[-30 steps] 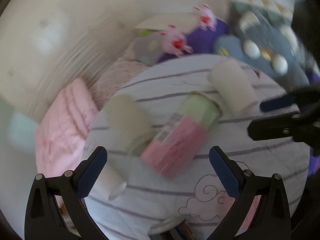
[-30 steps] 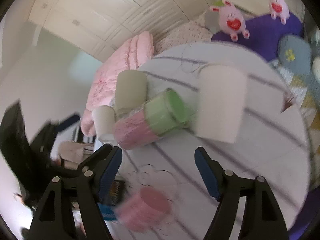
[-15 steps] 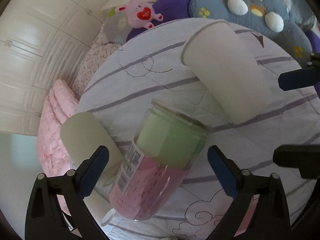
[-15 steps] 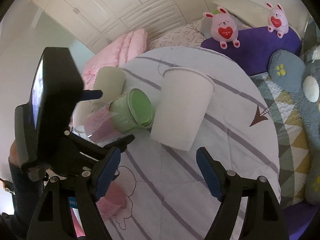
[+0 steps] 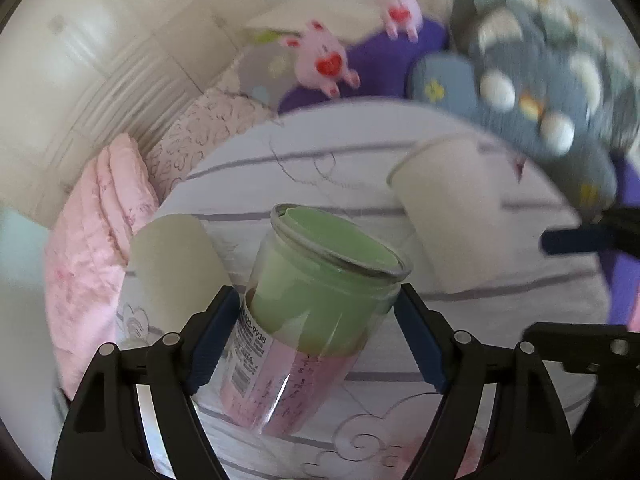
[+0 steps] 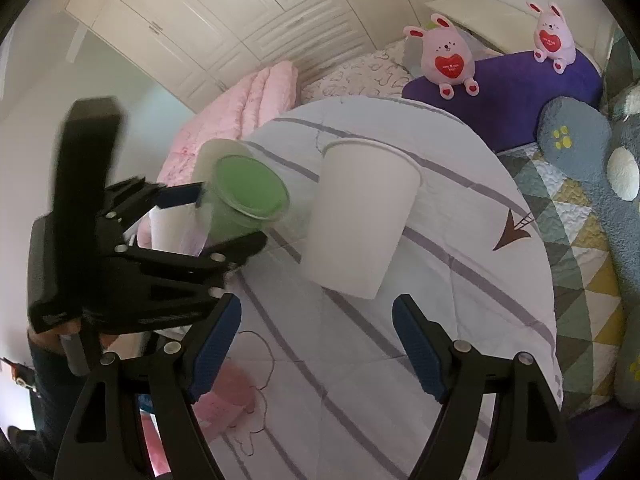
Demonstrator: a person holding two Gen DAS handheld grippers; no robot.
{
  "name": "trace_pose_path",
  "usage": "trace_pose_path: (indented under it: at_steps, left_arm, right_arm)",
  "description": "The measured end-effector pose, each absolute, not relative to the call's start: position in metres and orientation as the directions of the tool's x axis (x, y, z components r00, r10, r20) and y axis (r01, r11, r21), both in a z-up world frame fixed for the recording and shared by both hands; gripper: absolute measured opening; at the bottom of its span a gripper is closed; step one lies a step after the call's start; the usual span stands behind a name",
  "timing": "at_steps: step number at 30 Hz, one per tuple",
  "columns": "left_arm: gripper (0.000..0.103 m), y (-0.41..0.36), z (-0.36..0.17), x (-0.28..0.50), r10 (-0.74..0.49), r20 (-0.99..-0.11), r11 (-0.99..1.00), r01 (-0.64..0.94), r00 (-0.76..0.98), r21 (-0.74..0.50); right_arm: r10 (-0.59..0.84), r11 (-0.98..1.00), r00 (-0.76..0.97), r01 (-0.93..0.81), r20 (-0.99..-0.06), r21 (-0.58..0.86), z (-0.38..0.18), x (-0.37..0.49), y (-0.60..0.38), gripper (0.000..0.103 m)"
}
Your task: Flip cup upright
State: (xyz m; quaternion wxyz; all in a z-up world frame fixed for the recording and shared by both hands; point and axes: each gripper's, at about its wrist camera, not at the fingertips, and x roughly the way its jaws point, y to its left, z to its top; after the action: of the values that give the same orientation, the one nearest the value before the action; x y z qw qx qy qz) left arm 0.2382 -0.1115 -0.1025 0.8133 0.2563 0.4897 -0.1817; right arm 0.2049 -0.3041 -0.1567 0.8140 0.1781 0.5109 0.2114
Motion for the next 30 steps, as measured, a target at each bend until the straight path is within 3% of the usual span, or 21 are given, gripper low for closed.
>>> trace_pose_path:
  at_steps: [10, 24, 30]
  left_arm:
    - [0.080, -0.063, -0.092, 0.205, -0.139, -0.824, 0.906, 0.407, 0.549, 0.118]
    - [0.079, -0.001, -0.094, 0.177, -0.274, -0.782, 0.959, 0.221, 0.559, -0.177]
    - [0.077, 0.012, -0.103, 0.170, -0.276, -0.788, 0.960, 0.195, 0.551, -0.200]
  right_arm:
    - [0.533, 0.846, 0.391, -0.220, -0.750, 0.486, -0.144, 0.190, -0.280, 0.079]
    - [0.520, 0.854, 0.413, -0.258, -0.748, 0.451, -0.128, 0.189, -0.255, 0.079]
    - [0.513, 0.857, 0.405, -0.282, -0.757, 0.431, -0.124, 0.190, -0.242, 0.079]
